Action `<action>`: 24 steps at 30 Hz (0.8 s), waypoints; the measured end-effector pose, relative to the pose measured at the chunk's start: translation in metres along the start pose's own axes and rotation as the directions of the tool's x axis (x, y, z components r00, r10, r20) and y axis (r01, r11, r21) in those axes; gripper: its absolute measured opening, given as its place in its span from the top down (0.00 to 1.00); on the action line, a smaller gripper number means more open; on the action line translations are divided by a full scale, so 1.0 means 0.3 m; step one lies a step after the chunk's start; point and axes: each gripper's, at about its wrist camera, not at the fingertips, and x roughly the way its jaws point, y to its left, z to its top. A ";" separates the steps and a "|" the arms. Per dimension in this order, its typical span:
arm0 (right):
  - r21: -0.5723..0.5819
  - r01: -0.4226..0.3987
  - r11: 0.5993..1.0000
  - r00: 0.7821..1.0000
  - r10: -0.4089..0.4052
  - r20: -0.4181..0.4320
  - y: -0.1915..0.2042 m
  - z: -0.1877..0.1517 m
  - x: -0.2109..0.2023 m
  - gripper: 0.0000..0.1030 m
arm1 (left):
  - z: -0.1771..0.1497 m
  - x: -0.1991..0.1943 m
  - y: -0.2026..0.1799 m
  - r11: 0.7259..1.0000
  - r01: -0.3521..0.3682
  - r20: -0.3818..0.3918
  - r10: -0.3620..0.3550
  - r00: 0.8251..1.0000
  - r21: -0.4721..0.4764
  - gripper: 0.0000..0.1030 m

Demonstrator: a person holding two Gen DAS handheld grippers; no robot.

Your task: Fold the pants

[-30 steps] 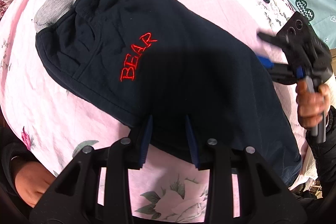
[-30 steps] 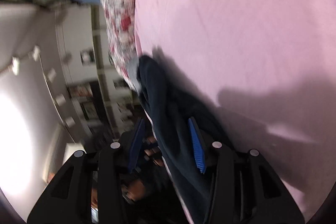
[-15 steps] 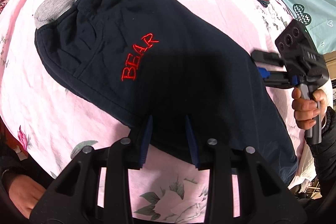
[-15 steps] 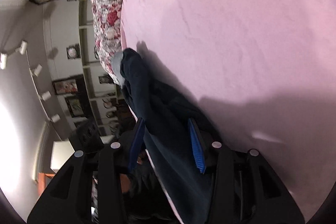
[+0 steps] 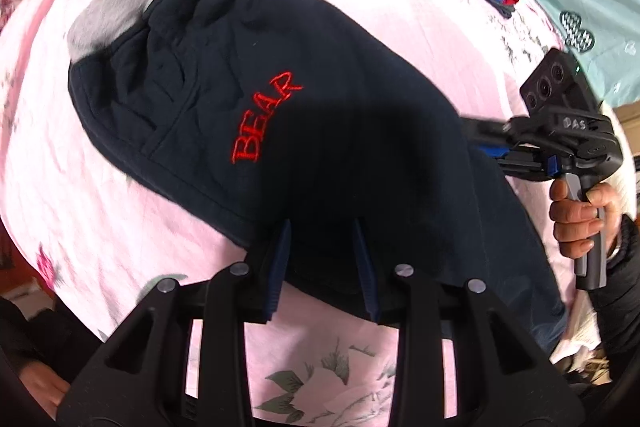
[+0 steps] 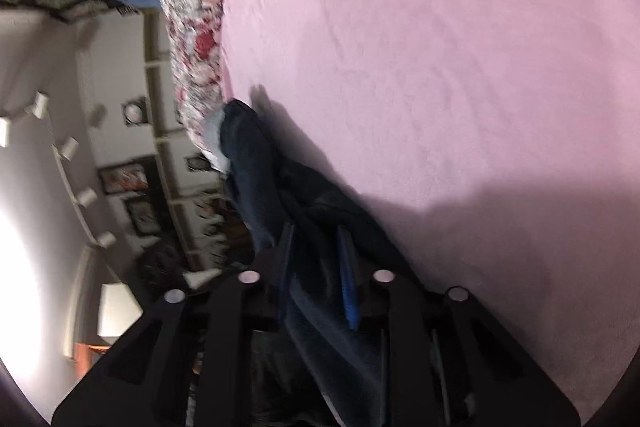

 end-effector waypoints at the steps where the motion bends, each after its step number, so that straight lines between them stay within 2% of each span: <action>1: -0.047 0.061 0.997 0.998 -0.061 0.002 0.019 -0.004 0.011 0.94 | 0.003 0.005 -0.004 1.000 -0.011 -0.003 0.011 1.000 0.008 0.68; 3: -0.188 0.183 0.965 0.983 -0.178 0.040 0.081 -0.026 0.023 0.96 | 0.006 0.009 -0.008 1.000 -0.017 -0.005 0.018 1.000 0.020 0.68; 5: -0.286 0.275 0.918 0.960 -0.248 0.127 0.144 -0.048 -0.007 0.97 | 0.005 0.007 -0.004 1.000 -0.009 -0.003 0.009 1.000 0.019 0.68; 7: -0.278 0.326 0.903 0.939 -0.274 0.209 0.154 -0.033 -0.061 0.98 | 0.003 0.008 0.004 1.000 -0.007 -0.001 0.007 1.000 0.017 0.70; 10: -0.238 0.355 0.904 0.924 -0.301 0.235 0.123 0.012 -0.107 1.00 | 0.000 0.008 0.023 1.000 0.002 0.002 -0.002 1.000 0.002 0.77; 14: -0.290 0.422 0.859 0.904 -0.372 0.211 0.122 0.018 -0.058 0.99 | -0.011 -0.001 0.055 0.999 0.040 0.013 -0.039 0.999 -0.027 0.79; 15: -0.310 0.448 0.838 0.891 -0.391 0.231 0.134 0.013 -0.065 0.99 | -0.014 -0.008 0.060 0.998 0.044 0.015 -0.043 0.999 -0.033 0.79; 17: -0.315 0.468 0.826 0.879 -0.397 0.265 0.172 -0.003 -0.079 0.98 | -0.020 -0.042 0.065 0.999 0.030 0.037 -0.029 0.999 -0.036 0.79; 19: -0.338 0.510 0.791 0.849 -0.399 0.347 0.219 -0.040 -0.119 0.98 | -0.012 -0.088 0.052 0.999 0.026 0.079 -0.024 0.997 -0.022 0.78; 21: -0.391 0.541 0.745 0.830 -0.397 0.392 0.268 -0.082 -0.103 0.98 | 0.004 -0.117 0.028 0.999 0.050 0.104 -0.049 0.993 -0.005 0.74; 22: -0.427 0.539 0.726 0.834 -0.389 0.391 0.286 -0.102 -0.075 0.98 | 0.015 -0.121 0.012 0.998 0.055 0.109 -0.055 0.992 0.008 0.68; 23: -0.461 0.535 0.708 0.841 -0.392 0.374 0.297 -0.115 -0.041 0.98 | 0.023 -0.111 -0.001 0.999 0.045 0.103 -0.047 0.994 0.021 0.66; 24: -0.483 0.547 0.684 0.836 -0.419 0.354 0.296 -0.119 0.011 0.98 | 0.028 -0.092 -0.010 0.999 0.025 0.086 -0.028 0.996 0.033 0.66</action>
